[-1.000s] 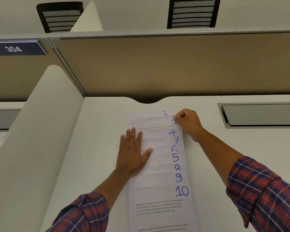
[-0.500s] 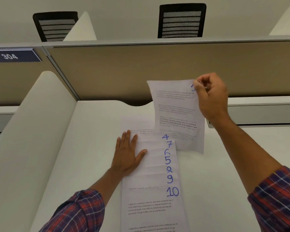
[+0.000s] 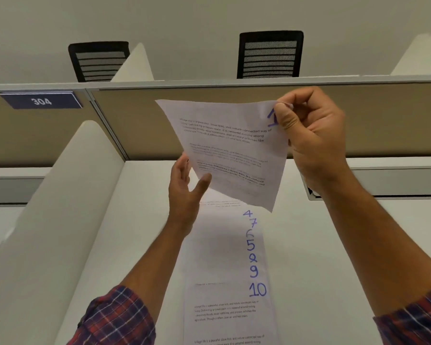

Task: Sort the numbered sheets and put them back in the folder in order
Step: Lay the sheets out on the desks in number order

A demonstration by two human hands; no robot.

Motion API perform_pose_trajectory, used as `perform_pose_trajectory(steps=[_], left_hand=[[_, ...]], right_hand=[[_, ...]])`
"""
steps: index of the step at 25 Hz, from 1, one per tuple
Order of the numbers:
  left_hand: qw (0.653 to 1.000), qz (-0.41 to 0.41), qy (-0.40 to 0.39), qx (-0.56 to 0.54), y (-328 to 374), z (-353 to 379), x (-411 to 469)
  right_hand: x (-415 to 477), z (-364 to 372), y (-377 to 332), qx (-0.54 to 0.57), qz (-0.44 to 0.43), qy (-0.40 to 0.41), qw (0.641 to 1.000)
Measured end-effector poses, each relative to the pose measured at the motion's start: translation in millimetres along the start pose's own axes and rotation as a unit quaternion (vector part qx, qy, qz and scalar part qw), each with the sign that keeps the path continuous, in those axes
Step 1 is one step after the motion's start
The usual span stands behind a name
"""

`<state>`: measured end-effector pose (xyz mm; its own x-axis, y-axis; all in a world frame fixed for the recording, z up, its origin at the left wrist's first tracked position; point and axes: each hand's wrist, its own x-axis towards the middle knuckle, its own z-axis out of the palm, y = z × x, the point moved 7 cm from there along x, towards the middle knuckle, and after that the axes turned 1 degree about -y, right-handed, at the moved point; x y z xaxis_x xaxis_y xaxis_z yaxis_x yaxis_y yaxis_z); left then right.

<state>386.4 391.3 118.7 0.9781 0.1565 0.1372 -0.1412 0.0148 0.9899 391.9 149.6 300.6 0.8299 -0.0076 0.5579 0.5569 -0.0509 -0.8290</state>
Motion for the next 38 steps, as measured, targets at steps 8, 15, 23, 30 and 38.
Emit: perform_pose_trajectory(steps=[8,15,23,30,38], left_hand=[[0.992,-0.065,0.105,-0.006,-7.1,-70.5,-30.5],[0.969,-0.138,0.206,-0.023,-37.7,-160.7,-28.9],[0.921,-0.052,0.241,0.301,-58.7,-211.0,-14.1],[0.820,-0.109,-0.015,0.562,-142.2,-193.2,-24.6],[0.760,-0.101,-0.020,0.642,-165.8,-211.8,-22.3]], right_hand=[[-41.4,48.8,78.8,0.115,0.217,0.002,0.969],[-181.4,122.2,177.2,-0.015,0.428,-0.075,0.901],[-195.3,202.3,198.9,0.012,0.476,0.007,0.879],[-198.4,245.7,234.9,-0.095,0.487,-0.014,0.868],[-214.2,298.9,221.9,-0.436,0.126,-0.273,0.848]])
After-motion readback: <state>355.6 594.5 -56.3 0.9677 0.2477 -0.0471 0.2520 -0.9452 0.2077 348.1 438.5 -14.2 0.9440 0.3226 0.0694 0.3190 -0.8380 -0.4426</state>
